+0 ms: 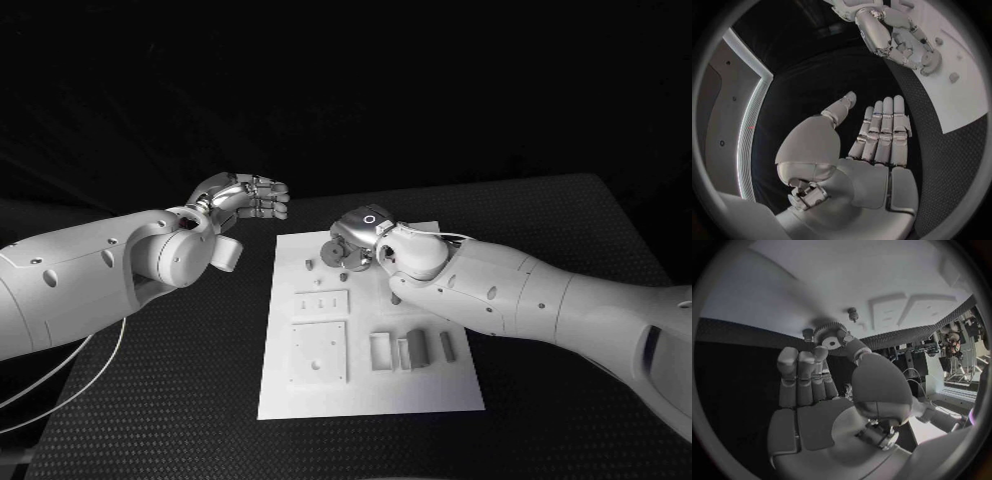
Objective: Assemble the parts on the task board
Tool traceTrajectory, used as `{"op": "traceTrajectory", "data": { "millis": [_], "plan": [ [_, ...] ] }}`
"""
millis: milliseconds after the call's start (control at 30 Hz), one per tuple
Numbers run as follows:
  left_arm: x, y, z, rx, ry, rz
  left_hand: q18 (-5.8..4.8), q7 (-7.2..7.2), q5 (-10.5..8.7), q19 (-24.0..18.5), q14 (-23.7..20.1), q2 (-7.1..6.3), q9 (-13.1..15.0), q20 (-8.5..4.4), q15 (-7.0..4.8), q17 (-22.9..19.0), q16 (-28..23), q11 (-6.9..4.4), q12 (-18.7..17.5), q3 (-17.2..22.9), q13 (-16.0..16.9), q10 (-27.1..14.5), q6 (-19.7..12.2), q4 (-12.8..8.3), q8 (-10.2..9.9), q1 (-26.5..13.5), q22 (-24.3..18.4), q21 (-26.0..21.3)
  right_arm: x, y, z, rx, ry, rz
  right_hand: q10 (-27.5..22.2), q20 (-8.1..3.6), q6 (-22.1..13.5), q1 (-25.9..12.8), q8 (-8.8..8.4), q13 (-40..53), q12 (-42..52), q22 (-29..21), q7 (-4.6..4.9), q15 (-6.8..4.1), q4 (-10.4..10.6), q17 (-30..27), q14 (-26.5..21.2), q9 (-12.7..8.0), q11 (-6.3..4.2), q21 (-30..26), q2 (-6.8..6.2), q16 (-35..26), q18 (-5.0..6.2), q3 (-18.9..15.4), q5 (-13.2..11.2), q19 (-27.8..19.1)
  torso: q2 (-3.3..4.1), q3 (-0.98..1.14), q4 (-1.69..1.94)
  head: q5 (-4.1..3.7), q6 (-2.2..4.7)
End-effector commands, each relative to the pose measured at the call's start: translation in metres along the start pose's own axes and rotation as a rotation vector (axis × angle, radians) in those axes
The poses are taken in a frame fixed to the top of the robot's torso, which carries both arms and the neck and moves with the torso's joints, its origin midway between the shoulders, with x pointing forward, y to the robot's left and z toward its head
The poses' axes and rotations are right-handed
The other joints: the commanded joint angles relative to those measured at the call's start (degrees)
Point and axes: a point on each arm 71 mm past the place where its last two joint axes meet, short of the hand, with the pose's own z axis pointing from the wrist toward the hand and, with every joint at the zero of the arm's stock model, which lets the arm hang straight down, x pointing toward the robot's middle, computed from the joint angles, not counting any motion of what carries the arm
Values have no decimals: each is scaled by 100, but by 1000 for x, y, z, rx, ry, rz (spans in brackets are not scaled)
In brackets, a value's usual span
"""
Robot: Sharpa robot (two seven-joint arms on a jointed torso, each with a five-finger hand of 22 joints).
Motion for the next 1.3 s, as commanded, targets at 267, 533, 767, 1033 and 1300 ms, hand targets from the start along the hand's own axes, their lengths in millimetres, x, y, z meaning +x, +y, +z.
{"op": "traceTrajectory", "data": {
  "millis": [267,533,767,1033,1300],
  "plan": [
    [2,-1,1,3,1,6,71,37,2,20,2,-10,-7,13,37,12,-28,33,-23,-38,-9,-4,-18,8,-26,-45,6,-38,1,1,1,11,12,-44,20,-47,168,-63,37,-9,31,107,119,-47,-43,6,9,0,-34,23,-4,31,581,8,-11,2,-4,1,350,-20,-2],
    [2,-1,1,0,-1,14,70,38,1,19,2,-18,-8,14,38,14,-31,34,-24,-43,-8,-4,-18,9,-26,-52,7,-40,4,0,1,16,29,-58,21,-48,169,-62,37,-11,30,106,118,-48,-49,5,10,0,-34,23,-7,29,581,12,-10,2,-3,8,341,-31,-10],
    [1,-1,1,-1,-4,15,70,38,2,18,1,-19,-8,14,39,16,-34,34,-26,-44,-9,-4,-18,9,-26,-55,7,-43,4,-1,0,22,30,-62,23,-48,173,-63,38,-14,29,105,117,-47,-52,4,11,2,-35,23,-8,27,581,15,-9,2,-6,6,344,-31,-11],
    [2,-1,2,-1,-2,15,70,38,2,17,0,-19,-8,15,39,17,-37,34,-27,-45,-9,-5,-17,9,-25,-56,8,-45,3,2,1,17,22,-59,25,-48,173,-67,37,-16,28,105,117,-48,-55,3,13,2,-35,23,-12,25,581,17,-10,3,-4,7,341,-33,-7],
    [2,0,2,-3,-5,16,70,38,2,17,0,-19,-9,15,39,18,-39,34,-28,-45,-9,-4,-18,9,-25,-57,8,-46,4,4,2,13,11,-44,31,-47,63,-119,-31,-28,21,97,140,-35,-41,-3,18,-26,-16,16,-78,12,581,15,-9,6,-3,1,348,-35,-11]
  ]
}}
